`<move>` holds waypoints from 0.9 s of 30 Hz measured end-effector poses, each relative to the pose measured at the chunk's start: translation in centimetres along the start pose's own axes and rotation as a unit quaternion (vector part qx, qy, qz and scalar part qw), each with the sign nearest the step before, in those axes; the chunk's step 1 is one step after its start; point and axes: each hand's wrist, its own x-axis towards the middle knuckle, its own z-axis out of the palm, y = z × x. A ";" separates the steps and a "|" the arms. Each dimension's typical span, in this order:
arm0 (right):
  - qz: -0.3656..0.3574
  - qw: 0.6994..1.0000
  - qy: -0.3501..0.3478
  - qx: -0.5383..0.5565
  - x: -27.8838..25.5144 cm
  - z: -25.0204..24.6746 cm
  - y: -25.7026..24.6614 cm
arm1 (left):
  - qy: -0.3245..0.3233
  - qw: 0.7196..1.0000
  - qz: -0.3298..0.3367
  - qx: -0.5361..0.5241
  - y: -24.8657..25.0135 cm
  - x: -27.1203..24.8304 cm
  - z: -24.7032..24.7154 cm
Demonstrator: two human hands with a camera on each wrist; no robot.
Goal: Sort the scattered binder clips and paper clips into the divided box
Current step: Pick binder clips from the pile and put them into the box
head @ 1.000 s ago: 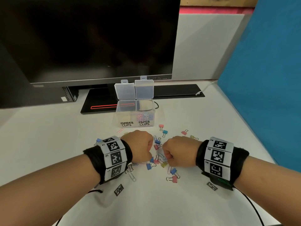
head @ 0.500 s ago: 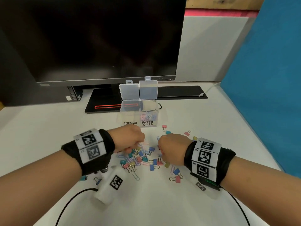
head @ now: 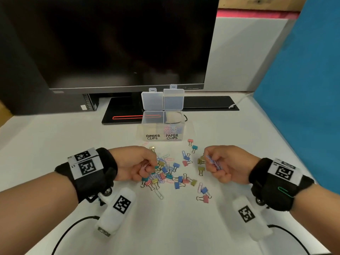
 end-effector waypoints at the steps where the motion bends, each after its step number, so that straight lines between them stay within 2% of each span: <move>1: -0.007 0.999 -0.018 0.040 -0.1 -0.4 0.4 | 0.015 1.000 -0.002 0.028 0.1 0.1 0.1; 3: -0.018 0.992 -0.051 0.117 -0.2 -0.8 1.0 | 0.070 0.990 0.021 0.122 0.4 0.0 0.2; 4: -0.023 0.986 -0.065 0.154 -0.2 -0.9 1.1 | 0.108 0.974 0.044 0.192 0.5 -0.1 0.2; 5: -0.027 0.979 -0.078 0.185 -0.2 -0.9 1.2 | 0.149 0.948 0.073 0.272 0.4 -0.3 0.0; 7: -0.033 0.970 -0.096 0.220 0.0 -0.5 1.0 | 0.218 0.876 0.130 0.410 0.1 -0.6 -0.5; 8: -0.032 0.968 -0.101 0.227 0.2 -0.3 0.8 | 0.242 0.849 0.147 0.446 -0.2 -0.9 -0.8; 9: -0.026 0.969 -0.103 0.225 0.4 0.1 0.5 | 0.257 0.833 0.156 0.464 -0.4 -1.1 -1.1; 11: -0.014 0.979 -0.089 0.183 0.9 1.1 -0.2 | 0.257 0.826 0.165 0.474 -1.0 -1.4 -1.3; 14: -0.004 0.996 -0.058 0.069 1.8 2.5 -1.3 | 0.221 0.825 0.178 0.489 -1.7 -1.3 -1.1; 17: -0.001 0.995 -0.004 -0.101 2.7 4.0 -2.3 | 0.197 0.791 0.185 0.549 -2.1 -1.3 -0.8; 19: -0.019 0.970 0.031 -0.242 3.1 5.0 -3.0 | 0.189 0.767 0.187 0.584 -2.3 -1.6 -0.7; 22: -0.077 0.904 0.071 -0.414 3.9 5.8 -3.7 | 0.173 0.779 0.190 0.571 -2.4 -2.1 -0.6; 24: -0.112 0.861 0.087 -0.488 4.5 6.0 -4.0 | 0.202 0.787 0.203 0.547 -1.9 -1.8 -0.8; 27: -0.127 0.801 0.093 -0.578 5.2 6.7 -4.5 | 0.273 0.777 0.200 0.530 -0.1 -0.4 -0.7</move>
